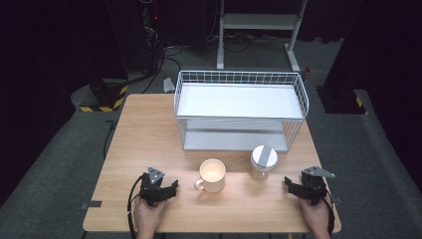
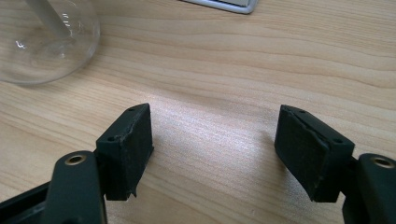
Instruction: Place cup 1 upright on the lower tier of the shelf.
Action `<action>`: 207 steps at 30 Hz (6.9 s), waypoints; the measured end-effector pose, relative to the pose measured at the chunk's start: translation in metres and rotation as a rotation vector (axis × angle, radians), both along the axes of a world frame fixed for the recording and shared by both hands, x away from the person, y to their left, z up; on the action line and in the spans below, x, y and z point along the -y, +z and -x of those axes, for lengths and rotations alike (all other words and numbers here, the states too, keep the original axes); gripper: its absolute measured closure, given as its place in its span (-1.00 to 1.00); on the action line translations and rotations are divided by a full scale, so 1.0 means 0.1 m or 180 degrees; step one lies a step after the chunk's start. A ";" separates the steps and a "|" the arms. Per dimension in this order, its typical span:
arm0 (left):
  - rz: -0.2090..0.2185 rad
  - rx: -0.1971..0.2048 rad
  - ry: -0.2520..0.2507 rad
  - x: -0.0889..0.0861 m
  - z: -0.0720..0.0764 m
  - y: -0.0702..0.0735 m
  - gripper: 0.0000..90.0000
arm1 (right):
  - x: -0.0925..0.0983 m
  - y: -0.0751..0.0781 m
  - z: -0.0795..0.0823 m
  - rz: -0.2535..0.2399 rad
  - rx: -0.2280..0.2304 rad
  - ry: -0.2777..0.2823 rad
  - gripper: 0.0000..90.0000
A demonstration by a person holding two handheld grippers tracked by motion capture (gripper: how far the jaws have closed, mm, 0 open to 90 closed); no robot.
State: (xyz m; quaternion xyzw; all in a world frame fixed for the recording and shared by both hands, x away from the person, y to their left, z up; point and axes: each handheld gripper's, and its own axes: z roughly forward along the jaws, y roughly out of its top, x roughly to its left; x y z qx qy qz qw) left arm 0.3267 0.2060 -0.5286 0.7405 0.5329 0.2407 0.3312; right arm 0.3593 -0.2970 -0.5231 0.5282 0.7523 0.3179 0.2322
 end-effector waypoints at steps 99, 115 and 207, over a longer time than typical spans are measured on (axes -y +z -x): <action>-0.0007 -0.0007 0.0017 -0.01 0.00 0.00 -0.44 | -0.53 0.12 0.24 -0.0299 0.0204 0.0624 -0.67; -0.0006 -0.0006 0.0018 -0.01 0.00 0.00 -0.43 | -0.71 0.21 0.09 -0.0318 0.0258 0.0723 -0.69; -0.0009 -0.0004 0.0024 -0.01 0.00 0.00 -0.43 | -0.93 0.23 -0.26 -0.0316 0.0448 0.0673 -0.58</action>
